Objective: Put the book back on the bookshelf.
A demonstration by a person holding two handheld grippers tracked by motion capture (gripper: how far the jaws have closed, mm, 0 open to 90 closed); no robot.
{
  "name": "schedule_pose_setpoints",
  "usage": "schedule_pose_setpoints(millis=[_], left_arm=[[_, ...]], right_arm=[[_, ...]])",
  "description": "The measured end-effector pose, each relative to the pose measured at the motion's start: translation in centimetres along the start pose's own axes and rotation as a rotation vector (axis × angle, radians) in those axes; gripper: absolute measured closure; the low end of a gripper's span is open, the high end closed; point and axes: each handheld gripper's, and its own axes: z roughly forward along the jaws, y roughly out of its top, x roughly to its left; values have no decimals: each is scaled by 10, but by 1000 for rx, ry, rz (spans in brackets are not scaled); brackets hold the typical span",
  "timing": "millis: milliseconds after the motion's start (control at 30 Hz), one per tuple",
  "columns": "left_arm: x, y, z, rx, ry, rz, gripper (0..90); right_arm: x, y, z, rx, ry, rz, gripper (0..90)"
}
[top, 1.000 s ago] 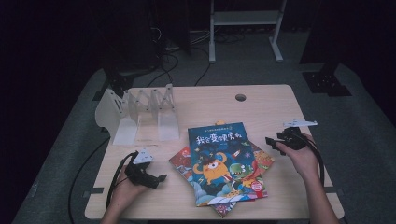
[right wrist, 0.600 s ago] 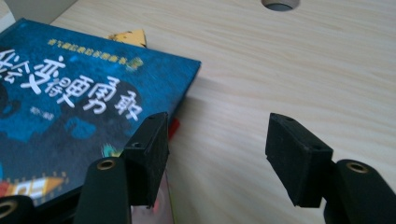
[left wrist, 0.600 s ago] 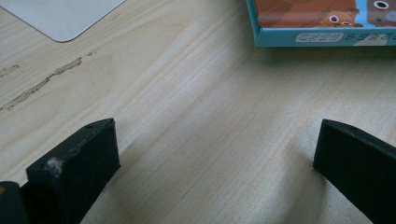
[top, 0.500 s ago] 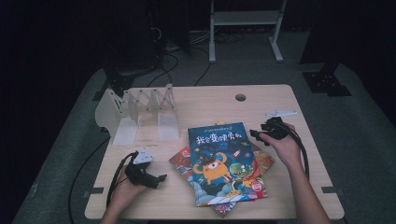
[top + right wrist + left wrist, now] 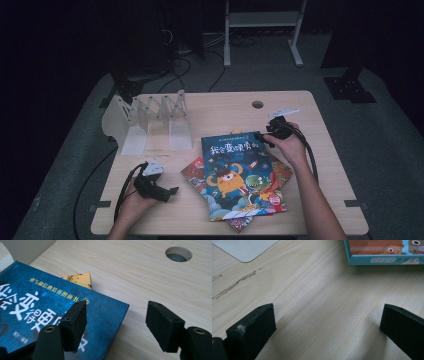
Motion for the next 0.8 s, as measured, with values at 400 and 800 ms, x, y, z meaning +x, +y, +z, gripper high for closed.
schedule_pose_setpoints(millis=[400,800], left_arm=[[0,0,0,0,0,0,0],[0,0,0,-1,0,-1,0]], right_arm=[[-5,2,24,19,57,46,328],[-1,8,29,52,88,12,335]])
